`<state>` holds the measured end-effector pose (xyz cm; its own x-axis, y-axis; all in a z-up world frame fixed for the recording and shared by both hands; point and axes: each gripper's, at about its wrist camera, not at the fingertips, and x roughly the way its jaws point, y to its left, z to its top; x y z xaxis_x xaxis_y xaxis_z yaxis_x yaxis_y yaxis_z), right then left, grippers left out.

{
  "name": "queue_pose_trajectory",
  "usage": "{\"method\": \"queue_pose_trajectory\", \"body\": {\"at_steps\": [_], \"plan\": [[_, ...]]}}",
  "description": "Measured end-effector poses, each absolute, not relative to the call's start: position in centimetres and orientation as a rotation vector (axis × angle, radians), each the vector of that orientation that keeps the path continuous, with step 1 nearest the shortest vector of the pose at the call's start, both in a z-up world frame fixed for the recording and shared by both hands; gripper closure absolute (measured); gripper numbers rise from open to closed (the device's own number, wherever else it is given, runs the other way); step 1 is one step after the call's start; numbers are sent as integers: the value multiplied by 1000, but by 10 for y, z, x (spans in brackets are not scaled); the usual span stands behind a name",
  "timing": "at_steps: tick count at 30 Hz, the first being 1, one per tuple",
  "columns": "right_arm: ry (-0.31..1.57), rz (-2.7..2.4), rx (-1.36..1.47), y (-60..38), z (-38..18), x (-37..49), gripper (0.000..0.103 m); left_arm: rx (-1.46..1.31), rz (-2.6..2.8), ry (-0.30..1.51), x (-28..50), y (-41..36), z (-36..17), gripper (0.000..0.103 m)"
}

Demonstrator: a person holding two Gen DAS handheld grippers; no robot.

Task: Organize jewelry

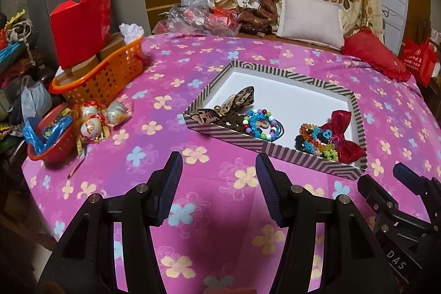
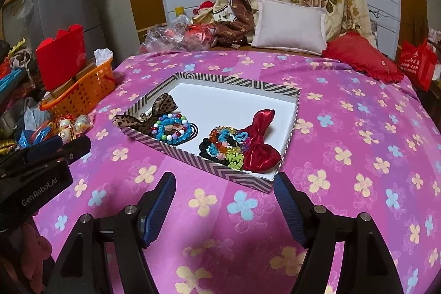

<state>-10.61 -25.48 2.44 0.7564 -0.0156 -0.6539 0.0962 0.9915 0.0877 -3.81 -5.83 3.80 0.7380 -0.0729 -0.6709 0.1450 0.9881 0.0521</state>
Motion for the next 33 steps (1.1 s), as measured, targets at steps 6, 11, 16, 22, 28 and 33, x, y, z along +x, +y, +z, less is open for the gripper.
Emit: {"method": "queue_pose_trajectory", "body": {"at_steps": [6, 11, 16, 22, 28, 33], "plan": [[704, -59, 108, -250, 28, -110, 31, 101, -117, 719, -46, -56, 42, 48], [694, -60, 102, -248, 31, -114, 26, 106, -113, 706, -50, -57, 45, 48], [691, -57, 96, -245, 33, -115, 25, 106, -113, 705, -52, -56, 45, 48], [689, -54, 89, -243, 34, -116, 25, 107, -111, 703, -52, -57, 46, 48], [696, -52, 86, -241, 32, -115, 25, 109, -111, 703, -53, -57, 45, 48], [701, -50, 85, -239, 30, -114, 25, 106, -110, 707, -54, -56, 45, 48]]}}
